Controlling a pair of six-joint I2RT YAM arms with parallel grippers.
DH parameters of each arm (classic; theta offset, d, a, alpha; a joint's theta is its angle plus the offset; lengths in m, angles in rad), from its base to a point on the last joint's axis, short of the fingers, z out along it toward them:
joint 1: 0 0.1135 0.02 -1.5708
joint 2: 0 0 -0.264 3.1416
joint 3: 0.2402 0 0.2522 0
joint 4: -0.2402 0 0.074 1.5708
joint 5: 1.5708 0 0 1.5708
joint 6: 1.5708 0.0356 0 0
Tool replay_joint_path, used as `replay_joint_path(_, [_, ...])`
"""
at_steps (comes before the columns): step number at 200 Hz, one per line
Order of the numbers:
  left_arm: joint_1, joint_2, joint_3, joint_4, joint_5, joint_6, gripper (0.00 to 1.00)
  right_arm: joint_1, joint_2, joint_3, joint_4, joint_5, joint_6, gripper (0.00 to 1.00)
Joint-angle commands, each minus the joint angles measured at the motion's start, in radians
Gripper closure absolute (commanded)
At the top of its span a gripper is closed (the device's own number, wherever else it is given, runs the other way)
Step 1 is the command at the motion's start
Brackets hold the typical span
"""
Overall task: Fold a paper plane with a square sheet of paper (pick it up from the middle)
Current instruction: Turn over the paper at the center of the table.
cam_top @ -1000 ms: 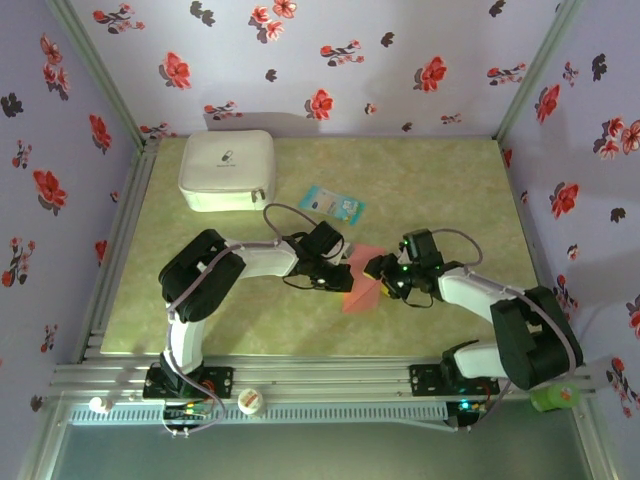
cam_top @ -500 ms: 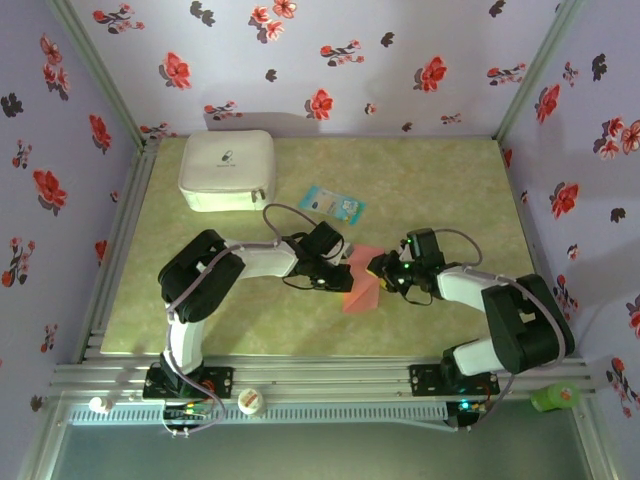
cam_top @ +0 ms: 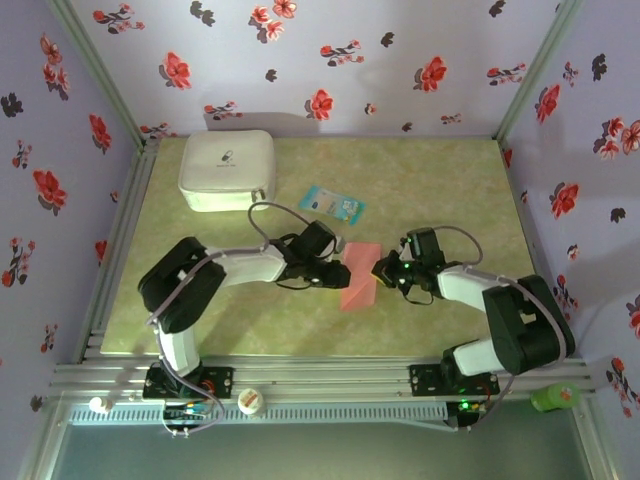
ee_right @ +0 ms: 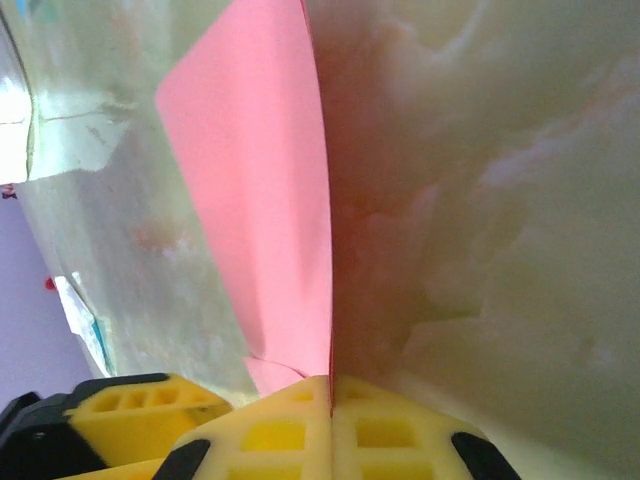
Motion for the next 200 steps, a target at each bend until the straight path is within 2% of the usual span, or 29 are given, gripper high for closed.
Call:
replay_joint_path(1, [-0.003, -0.12, -0.051, 0.044, -0.153, 0.024, 0.63, 0.007, -0.074, 0.112, -0.227, 0.107, -0.162, 0.95])
replay_joint_path(30, [0.008, -0.247, -0.125, 0.051, -0.318, 0.037, 0.53, 0.089, -0.126, 0.297, -0.571, 0.383, -0.357, 0.95])
replay_joint_path(74, [0.034, -0.406, -0.222, 0.026, -0.538, 0.02, 0.4, 0.21, -0.06, 0.524, -0.871, 0.817, -0.47, 0.96])
replay_joint_path(108, [0.079, -0.488, -0.274, 0.012, -0.583, -0.01, 0.33, 0.254, 0.055, 0.648, -1.039, 1.124, -0.501, 0.99])
replay_joint_path(129, [0.105, -0.552, -0.335, 0.038, -0.621, -0.052, 0.24, 0.264, 0.103, 0.671, -1.051, 1.154, -0.481, 0.98])
replay_joint_path(151, [0.146, -0.649, -0.421, 0.082, -0.623, -0.097, 0.01, 0.316, 0.163, 0.677, -1.017, 1.109, -0.454, 0.97])
replay_joint_path(200, [0.236, -0.894, -0.581, 0.115, -0.629, -0.193, 0.0, 0.48, 0.417, 0.816, -1.04, 1.085, -0.363, 0.95])
